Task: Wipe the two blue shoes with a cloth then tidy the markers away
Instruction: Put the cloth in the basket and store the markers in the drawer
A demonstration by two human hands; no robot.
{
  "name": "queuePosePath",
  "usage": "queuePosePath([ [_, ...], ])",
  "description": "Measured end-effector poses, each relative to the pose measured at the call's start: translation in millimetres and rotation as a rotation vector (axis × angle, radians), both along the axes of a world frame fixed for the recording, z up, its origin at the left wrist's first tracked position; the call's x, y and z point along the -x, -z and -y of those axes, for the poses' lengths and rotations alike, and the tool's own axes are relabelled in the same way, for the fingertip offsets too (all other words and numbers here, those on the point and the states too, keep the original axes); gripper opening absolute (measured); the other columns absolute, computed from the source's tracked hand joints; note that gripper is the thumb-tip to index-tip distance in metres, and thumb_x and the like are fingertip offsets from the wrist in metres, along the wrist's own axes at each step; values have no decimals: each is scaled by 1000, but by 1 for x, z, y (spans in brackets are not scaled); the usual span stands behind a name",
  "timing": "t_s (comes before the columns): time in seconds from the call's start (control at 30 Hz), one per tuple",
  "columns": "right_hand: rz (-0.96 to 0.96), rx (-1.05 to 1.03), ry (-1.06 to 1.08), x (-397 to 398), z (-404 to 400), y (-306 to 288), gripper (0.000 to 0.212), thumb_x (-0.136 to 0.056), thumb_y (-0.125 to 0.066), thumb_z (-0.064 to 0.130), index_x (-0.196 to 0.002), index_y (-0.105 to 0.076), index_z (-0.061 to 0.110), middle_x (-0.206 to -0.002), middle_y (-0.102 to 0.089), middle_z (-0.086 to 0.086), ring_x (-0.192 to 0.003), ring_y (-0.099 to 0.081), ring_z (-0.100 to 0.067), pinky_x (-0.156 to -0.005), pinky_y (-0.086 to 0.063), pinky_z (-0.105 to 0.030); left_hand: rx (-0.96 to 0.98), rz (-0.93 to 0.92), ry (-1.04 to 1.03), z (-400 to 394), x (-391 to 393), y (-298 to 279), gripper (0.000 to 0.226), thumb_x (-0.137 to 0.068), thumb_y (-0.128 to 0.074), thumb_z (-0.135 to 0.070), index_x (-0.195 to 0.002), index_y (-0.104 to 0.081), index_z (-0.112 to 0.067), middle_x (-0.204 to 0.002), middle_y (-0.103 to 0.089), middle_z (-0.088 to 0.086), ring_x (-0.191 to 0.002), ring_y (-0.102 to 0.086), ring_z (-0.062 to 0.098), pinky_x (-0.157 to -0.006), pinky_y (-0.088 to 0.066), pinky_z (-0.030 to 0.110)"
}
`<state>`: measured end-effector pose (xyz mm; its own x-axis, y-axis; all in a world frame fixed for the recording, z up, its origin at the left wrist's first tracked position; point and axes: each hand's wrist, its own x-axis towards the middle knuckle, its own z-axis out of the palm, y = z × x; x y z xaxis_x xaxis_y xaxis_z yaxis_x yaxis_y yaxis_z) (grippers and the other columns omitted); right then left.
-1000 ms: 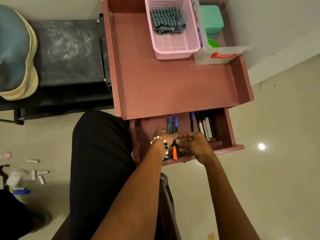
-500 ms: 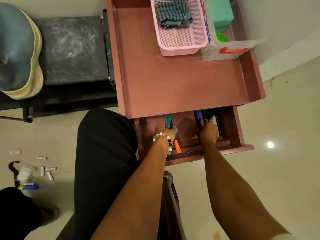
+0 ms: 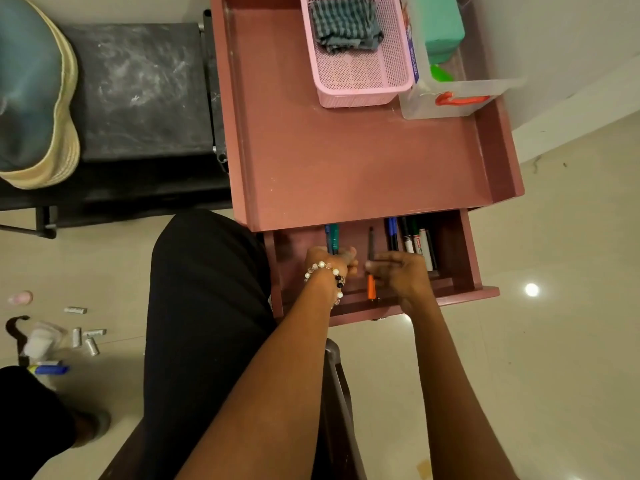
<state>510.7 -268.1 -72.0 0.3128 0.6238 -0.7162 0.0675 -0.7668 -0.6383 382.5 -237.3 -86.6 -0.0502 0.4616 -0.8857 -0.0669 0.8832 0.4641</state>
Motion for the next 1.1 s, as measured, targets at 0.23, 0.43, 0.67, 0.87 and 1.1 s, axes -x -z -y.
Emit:
queuePosePath([
  [0.23,648,114,-232,-21,-33,69,31,-74,-79,16,-100,-71,2,-101,-68,-21,-96,-63,-35,-77,-47,-31,43,-24,-41,-6,2,-7,37,-98,-44,-46,-110,-47,-11,-74,-65,5,-43,-46,12,-32,-29,13],
  [0.43,831,180,-206,-25,-35,73,25,-88,-60,6,-110,-62,-6,-107,-62,-28,-99,-59,-42,-79,-50,-41,76,-23,-19,-10,6,-7,21,-102,-36,-26,-102,-49,-9,-78,-64,8,-44,-44,14,-37,-31,16],
  [0.67,-88,-37,-70,6,-5,14,14,-86,-65,9,-98,-67,1,-87,-70,-16,-73,-68,-24,-61,-57,-30,120,79,-101,-5,2,-9,7,-92,-59,-6,-85,-59,-4,-79,-56,12,-70,-57,23,-51,-58,34],
  [0.87,-287,-3,-25,21,9,-7,21,-78,-70,0,-98,-66,-4,-83,-72,-13,-67,-69,-22,-59,-58,-30,119,32,15,-2,5,-7,9,-88,-66,-15,-81,-68,-10,-83,-69,11,-75,-66,29,-71,-58,40],
  [1.1,175,96,-102,-10,-26,46,14,-81,-68,3,-93,-68,-3,-76,-66,-13,-59,-61,-22,-53,-53,-26,88,-57,-51,-9,9,1,17,-93,-56,-9,-101,-70,-7,-89,-60,2,-82,-56,19,-82,-51,32],
])
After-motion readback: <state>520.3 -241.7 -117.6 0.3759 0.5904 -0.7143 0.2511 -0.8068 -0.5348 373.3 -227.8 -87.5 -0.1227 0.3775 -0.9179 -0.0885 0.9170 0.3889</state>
